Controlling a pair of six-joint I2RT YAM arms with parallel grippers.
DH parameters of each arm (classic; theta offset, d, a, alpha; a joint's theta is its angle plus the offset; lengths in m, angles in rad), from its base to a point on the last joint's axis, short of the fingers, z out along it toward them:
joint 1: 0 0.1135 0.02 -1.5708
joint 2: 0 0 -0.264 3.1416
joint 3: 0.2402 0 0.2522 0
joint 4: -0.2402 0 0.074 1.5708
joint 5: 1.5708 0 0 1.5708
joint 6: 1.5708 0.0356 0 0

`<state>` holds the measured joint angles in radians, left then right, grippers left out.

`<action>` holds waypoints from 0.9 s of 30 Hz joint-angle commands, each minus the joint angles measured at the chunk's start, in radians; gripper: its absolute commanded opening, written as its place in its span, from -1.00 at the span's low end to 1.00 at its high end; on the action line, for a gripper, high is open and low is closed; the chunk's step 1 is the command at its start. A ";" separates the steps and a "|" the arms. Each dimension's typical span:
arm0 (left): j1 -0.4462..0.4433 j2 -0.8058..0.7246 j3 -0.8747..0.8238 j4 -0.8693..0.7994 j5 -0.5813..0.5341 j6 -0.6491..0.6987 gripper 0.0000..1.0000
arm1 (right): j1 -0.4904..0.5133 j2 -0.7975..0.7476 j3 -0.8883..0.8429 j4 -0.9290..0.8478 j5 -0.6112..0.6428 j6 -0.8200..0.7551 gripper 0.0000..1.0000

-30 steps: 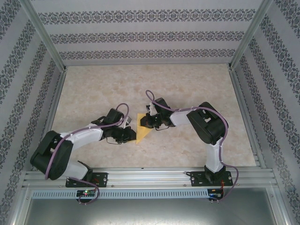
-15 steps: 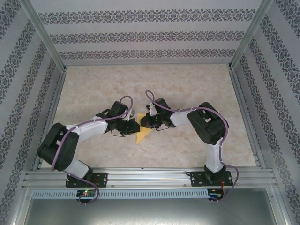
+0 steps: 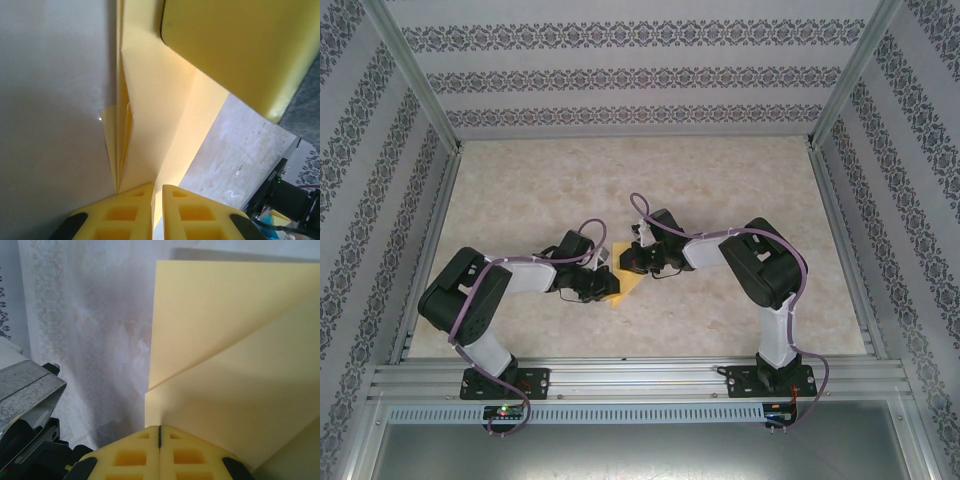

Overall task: Fold a paper plane with a square sheet of paper (pick it up from the middle)
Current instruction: Fourth fold the wing at the center of the table.

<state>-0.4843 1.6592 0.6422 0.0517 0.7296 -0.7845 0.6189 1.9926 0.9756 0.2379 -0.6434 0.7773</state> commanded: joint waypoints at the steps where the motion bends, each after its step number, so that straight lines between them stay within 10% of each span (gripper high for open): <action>1: -0.001 0.025 -0.060 -0.024 0.027 -0.019 -0.72 | 0.000 0.050 -0.038 -0.164 0.119 -0.037 -0.86; 17: -0.013 -0.288 -0.019 -0.170 -0.083 -0.002 -0.74 | -0.006 -0.009 -0.096 -0.139 0.128 -0.039 -0.86; 27: -0.014 -0.025 0.086 0.034 0.055 -0.047 -0.70 | -0.005 -0.003 -0.109 -0.115 0.131 -0.023 -0.86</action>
<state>-0.4900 1.5616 0.7296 0.0086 0.7113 -0.8009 0.6189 1.9476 0.9199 0.2516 -0.6064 0.7704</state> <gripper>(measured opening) 0.151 0.072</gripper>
